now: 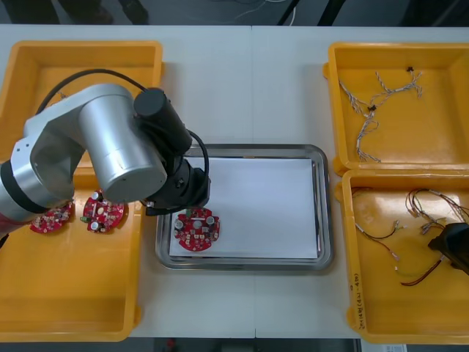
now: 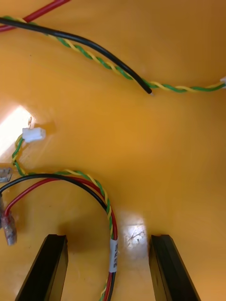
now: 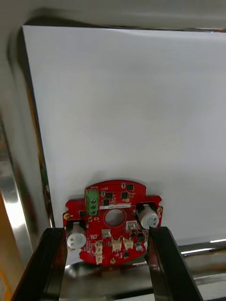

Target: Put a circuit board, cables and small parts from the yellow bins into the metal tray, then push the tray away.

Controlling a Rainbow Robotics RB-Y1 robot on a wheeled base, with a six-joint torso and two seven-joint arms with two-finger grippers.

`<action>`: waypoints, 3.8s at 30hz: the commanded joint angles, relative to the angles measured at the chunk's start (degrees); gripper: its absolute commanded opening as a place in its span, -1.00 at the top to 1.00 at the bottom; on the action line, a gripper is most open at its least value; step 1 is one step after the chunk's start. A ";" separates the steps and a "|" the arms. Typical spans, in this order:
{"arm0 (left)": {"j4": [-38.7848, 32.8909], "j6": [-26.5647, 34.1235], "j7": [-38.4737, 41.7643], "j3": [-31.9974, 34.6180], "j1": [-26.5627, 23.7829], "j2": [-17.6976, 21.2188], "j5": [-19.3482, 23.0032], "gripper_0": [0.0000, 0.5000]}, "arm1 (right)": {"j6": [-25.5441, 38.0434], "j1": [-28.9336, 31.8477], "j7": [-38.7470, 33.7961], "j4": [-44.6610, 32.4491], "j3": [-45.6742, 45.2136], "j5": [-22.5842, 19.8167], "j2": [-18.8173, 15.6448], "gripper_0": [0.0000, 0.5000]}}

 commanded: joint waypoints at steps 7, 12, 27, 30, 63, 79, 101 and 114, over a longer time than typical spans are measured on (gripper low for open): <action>-3.51 9.05 2.29 11.53 -2.73 1.20 7.02 -1.00 | -2.21 1.36 -2.70 0.64 2.46 0.77 0.46 -1.00; -3.60 14.06 0.89 16.28 -2.73 2.43 9.22 -1.00 | -2.21 1.45 -2.27 0.64 2.46 0.60 0.55 -0.48; 3.43 20.00 -10.89 26.82 -2.73 4.71 11.06 -1.00 | 0.43 1.53 -2.09 -1.21 0.09 -2.04 0.37 1.00; 5.89 20.00 -14.23 28.23 -2.73 4.97 10.97 -1.00 | 4.82 1.53 -1.56 -3.84 -2.64 -3.62 0.37 1.00; 30.50 16.26 -48.07 45.37 -2.73 10.86 0.69 -1.00 | 28.69 -9.72 0.02 -23.53 -14.24 -14.70 -11.49 1.00; 31.73 8.00 -53.17 45.37 -3.08 10.60 -5.02 -1.00 | 28.69 -18.59 1.16 -21.25 -8.79 -29.64 -22.74 1.00; 46.85 7.82 -60.02 43.35 -8.97 10.42 -3.00 -1.00 | 28.69 -38.72 14.79 -21.25 17.49 -29.90 -21.42 1.00; 56.08 5.10 -60.99 38.69 -12.48 8.31 -3.09 -1.00 | 28.69 -46.19 26.21 -23.71 31.82 -20.06 -14.04 1.00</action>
